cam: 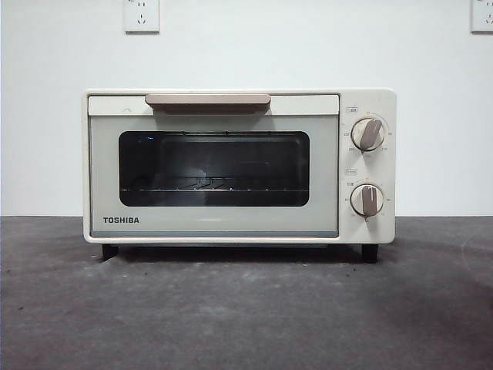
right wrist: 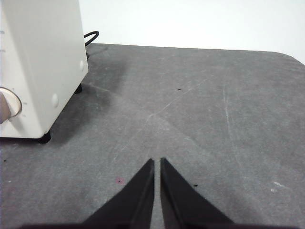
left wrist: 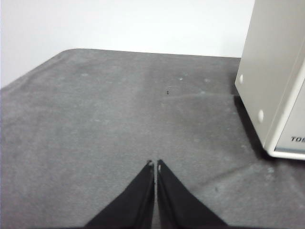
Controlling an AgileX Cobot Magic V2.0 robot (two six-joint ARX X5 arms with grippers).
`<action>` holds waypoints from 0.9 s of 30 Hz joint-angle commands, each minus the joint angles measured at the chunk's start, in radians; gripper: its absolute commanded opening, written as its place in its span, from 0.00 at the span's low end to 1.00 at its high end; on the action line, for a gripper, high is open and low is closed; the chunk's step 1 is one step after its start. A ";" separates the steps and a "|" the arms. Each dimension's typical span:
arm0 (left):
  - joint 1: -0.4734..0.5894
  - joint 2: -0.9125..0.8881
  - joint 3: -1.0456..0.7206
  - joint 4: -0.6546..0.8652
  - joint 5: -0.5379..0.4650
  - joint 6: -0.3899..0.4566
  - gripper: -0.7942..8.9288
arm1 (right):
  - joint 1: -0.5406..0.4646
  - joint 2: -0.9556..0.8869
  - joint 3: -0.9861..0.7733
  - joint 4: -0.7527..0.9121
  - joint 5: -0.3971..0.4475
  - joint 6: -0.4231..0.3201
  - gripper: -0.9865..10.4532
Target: The left arm flap open the oven, the right arm pick bread and place it into oven, the left arm flap close the oven
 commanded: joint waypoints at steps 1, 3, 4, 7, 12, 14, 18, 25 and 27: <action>0.000 -0.001 -0.020 -0.005 0.003 -0.112 0.10 | -0.001 0.000 -0.006 0.014 -0.002 0.045 0.10; 0.000 -0.001 -0.020 -0.002 0.003 -0.158 0.10 | -0.001 0.000 -0.006 0.016 -0.002 0.081 0.10; 0.000 -0.001 -0.020 -0.001 0.008 -0.159 0.10 | -0.001 0.000 -0.006 0.017 -0.002 0.101 0.10; 0.000 -0.001 -0.020 0.005 0.085 -0.151 0.10 | -0.001 0.000 -0.006 0.003 -0.012 0.188 0.10; -0.013 0.006 0.000 0.008 0.142 -0.164 0.10 | 0.001 0.000 0.017 0.021 -0.113 0.254 0.10; -0.025 0.015 0.024 0.009 0.143 -0.187 0.10 | 0.001 0.000 0.047 0.008 -0.115 0.294 0.10; -0.056 0.055 0.092 -0.010 0.181 -0.279 0.10 | 0.001 0.002 0.130 -0.024 -0.117 0.349 0.10; -0.116 0.202 0.238 -0.022 0.213 -0.340 0.10 | 0.001 0.068 0.338 -0.163 -0.144 0.378 0.10; -0.126 0.255 0.296 -0.027 0.261 -0.345 0.10 | 0.001 0.101 0.405 -0.203 -0.159 0.375 0.10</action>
